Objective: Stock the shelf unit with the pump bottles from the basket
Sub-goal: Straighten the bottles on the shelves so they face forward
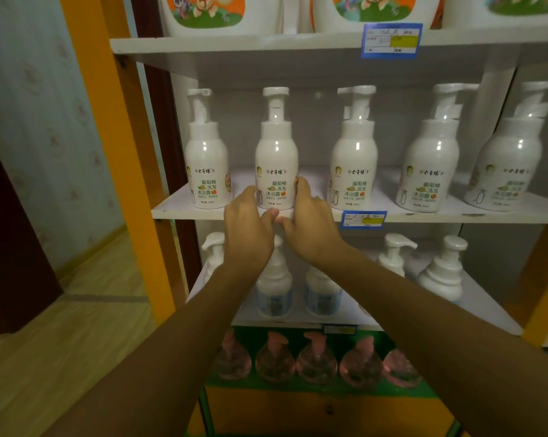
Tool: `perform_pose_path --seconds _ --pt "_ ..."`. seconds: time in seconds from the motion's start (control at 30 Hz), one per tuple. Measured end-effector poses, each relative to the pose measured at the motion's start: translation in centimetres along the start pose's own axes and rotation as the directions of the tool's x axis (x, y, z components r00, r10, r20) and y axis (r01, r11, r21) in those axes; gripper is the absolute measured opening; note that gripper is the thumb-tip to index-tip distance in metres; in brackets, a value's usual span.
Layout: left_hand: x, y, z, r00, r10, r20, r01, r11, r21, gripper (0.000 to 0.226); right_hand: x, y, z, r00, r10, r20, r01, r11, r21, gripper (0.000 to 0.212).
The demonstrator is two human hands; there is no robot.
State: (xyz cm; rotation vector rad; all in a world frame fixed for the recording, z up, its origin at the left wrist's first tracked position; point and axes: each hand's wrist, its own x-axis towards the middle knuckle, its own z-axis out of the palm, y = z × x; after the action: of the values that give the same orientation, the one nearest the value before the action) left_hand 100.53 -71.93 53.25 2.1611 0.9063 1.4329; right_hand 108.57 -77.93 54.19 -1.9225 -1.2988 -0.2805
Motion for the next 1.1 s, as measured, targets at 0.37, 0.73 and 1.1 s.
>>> perform_pose_path --seconds 0.37,0.73,1.1 --pt "-2.6 5.2 4.5 0.952 0.281 0.119 -0.265 0.955 -0.131 0.041 -3.7 6.1 -7.3 0.91 -0.004 -0.414 0.031 0.998 0.058 0.065" --pt "-0.9 5.2 6.7 0.935 0.17 0.312 -0.177 0.984 -0.005 0.05 -1.7 8.9 -7.9 1.0 0.019 -0.017 -0.018 0.999 0.051 0.054" --pt "-2.7 6.1 6.2 0.971 0.223 0.086 -0.217 0.974 -0.067 0.04 -3.5 9.0 -8.5 0.982 0.028 -0.184 -0.001 0.989 0.147 0.048"
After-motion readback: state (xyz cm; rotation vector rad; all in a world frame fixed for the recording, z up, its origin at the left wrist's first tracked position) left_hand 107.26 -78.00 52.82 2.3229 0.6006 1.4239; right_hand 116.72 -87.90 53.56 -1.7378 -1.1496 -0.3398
